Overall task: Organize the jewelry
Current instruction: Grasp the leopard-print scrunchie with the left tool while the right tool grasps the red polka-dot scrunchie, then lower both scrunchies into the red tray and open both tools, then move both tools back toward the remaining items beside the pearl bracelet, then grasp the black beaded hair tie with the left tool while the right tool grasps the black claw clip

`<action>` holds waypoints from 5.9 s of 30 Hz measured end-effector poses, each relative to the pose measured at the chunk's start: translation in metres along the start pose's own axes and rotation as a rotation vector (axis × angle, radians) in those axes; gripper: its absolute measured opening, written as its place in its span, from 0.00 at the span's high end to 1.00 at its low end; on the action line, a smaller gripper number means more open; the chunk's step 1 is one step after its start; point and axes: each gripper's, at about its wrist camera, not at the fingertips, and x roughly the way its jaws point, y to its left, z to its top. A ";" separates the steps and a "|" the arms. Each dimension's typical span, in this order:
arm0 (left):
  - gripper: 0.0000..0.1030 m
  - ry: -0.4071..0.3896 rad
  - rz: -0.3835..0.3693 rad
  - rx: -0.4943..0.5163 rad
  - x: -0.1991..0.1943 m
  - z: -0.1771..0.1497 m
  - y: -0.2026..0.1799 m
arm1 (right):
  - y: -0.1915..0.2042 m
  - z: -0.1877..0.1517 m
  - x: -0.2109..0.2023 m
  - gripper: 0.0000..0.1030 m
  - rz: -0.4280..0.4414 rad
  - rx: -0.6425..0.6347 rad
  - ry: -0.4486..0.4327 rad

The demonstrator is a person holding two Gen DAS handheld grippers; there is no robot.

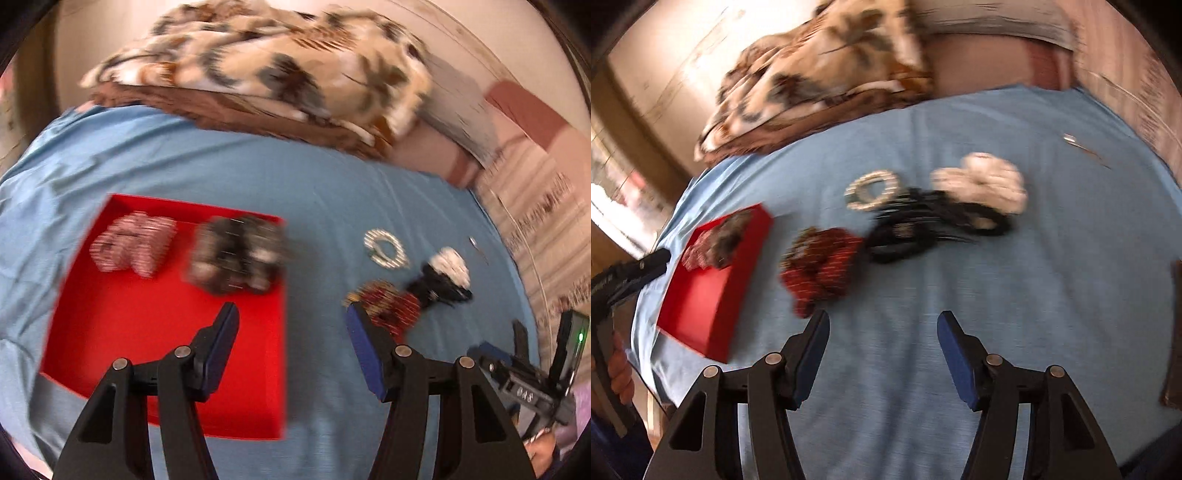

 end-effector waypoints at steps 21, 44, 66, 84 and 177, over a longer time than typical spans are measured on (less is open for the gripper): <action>0.83 0.184 -0.075 0.122 0.113 0.008 -0.067 | 0.008 0.029 0.064 0.36 0.244 0.106 0.040; 0.92 0.045 -0.203 -0.025 0.016 0.005 -0.029 | 0.033 0.030 0.039 0.95 0.291 0.072 0.024; 0.92 -0.022 0.217 -0.260 -0.038 -0.032 0.167 | 0.181 0.012 0.022 0.95 0.403 -0.185 0.071; 0.74 -0.033 0.296 -0.317 -0.043 -0.049 0.196 | 0.221 -0.025 0.101 0.93 0.278 -0.264 0.243; 0.45 0.207 -0.068 0.290 0.159 -0.004 -0.166 | -0.117 0.099 0.054 0.29 0.111 0.190 -0.080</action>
